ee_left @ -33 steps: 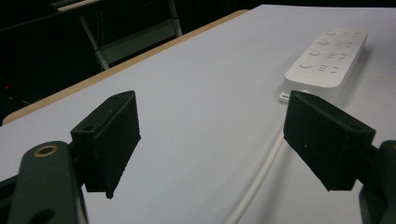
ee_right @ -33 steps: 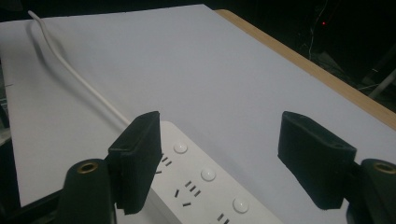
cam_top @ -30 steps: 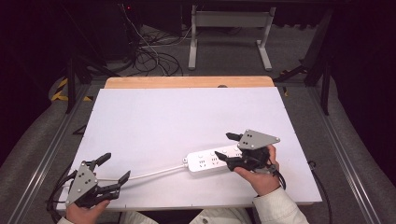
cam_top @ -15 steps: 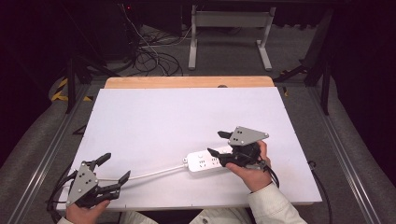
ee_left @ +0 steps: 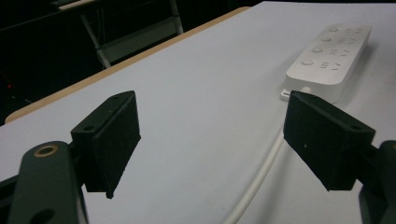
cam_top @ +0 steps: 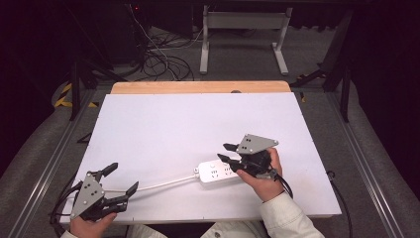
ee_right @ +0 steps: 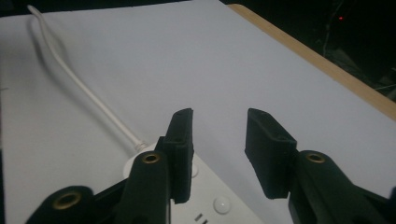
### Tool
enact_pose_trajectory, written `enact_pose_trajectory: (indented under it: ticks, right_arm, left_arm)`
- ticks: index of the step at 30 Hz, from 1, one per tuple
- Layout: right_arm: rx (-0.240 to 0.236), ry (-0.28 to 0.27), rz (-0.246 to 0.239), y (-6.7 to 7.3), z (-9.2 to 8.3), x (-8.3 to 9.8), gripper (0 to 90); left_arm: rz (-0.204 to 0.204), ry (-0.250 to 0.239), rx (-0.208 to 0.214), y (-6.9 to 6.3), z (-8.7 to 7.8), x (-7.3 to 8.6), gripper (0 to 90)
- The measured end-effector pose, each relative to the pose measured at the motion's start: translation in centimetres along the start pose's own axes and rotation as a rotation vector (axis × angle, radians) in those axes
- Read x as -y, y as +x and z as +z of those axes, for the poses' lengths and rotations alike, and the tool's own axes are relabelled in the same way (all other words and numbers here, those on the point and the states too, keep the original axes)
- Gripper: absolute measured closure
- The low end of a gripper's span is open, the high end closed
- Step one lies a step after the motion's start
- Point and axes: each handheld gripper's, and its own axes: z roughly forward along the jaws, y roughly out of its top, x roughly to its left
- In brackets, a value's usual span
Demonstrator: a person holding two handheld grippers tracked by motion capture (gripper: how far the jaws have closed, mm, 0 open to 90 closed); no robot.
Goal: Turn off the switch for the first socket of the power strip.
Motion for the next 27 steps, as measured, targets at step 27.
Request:
enact_pose_trajectory:
  ticks: [27]
  right_arm:
    - [-0.073, 0.220, 0.049, -0.1, 4.1, 0.5, 90.0]
  left_arm:
    - [0.008, 0.004, -0.001, 0.0, 0.0, 0.0, 19.3]
